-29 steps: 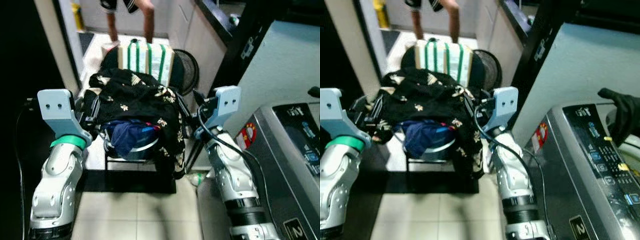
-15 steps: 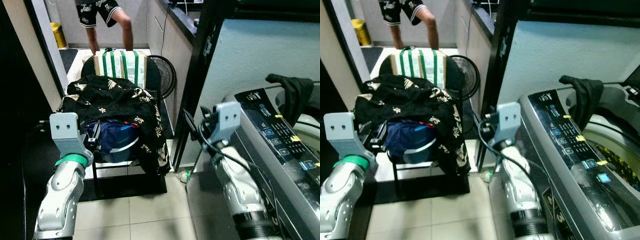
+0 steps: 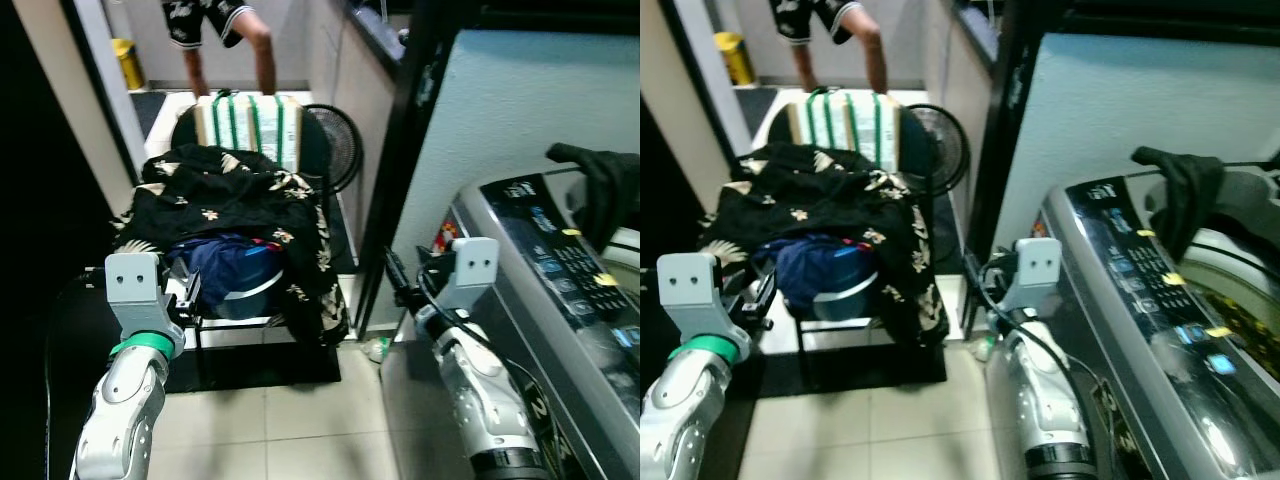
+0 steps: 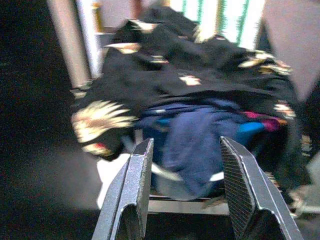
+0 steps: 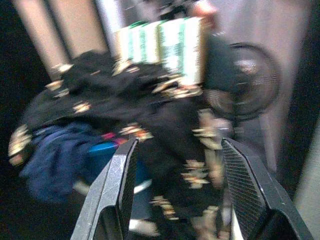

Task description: Clothes washing

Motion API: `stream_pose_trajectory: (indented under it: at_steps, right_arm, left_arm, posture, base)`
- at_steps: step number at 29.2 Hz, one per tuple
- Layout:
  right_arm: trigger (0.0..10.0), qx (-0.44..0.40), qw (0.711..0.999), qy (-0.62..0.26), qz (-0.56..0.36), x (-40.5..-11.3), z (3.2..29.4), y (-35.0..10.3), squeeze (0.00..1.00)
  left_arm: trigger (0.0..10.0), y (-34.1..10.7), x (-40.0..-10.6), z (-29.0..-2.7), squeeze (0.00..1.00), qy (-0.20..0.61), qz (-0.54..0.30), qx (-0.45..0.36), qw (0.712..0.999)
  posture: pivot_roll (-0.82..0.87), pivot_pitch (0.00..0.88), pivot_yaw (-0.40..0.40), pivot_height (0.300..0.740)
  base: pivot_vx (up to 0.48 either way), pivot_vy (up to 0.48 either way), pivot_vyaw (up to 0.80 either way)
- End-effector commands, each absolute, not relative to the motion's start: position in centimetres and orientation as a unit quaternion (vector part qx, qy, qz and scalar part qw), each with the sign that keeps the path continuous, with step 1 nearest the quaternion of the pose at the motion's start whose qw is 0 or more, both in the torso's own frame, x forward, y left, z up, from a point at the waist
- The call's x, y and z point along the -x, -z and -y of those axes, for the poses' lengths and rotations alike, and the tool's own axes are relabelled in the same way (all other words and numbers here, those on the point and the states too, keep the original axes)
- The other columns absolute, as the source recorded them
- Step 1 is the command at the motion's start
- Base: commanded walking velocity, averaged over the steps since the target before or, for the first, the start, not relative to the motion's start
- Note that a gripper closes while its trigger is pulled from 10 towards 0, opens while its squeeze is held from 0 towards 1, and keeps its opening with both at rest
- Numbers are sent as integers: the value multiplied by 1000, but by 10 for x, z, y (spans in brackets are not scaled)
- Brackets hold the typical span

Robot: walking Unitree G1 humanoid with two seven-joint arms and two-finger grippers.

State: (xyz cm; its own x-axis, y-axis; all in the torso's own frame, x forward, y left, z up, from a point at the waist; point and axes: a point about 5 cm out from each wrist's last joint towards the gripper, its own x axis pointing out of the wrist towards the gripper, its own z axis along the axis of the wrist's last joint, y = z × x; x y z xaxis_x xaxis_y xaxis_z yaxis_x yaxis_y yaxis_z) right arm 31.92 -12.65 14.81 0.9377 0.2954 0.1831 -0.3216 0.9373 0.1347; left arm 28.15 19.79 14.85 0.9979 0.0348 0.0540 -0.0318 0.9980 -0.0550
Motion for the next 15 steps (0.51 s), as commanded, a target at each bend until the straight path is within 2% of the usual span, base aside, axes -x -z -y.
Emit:
stream_pose_trajectory:
  at_steps: [1,15]
  right_arm:
    - [10000,-83,977,-176,86,-317,122,-152,0]
    - [10000,-76,973,-198,93,-317,116,-159,0]
  left_arm:
    - [10000,-148,-281,-197,0,-15,29,31,999]
    - [10000,-151,-281,-194,0,-6,35,28,999]
  posture:
    - [112,43,21,740]
    - [116,53,26,740]
  base:
    - [352,0,0]
    - [354,0,0]
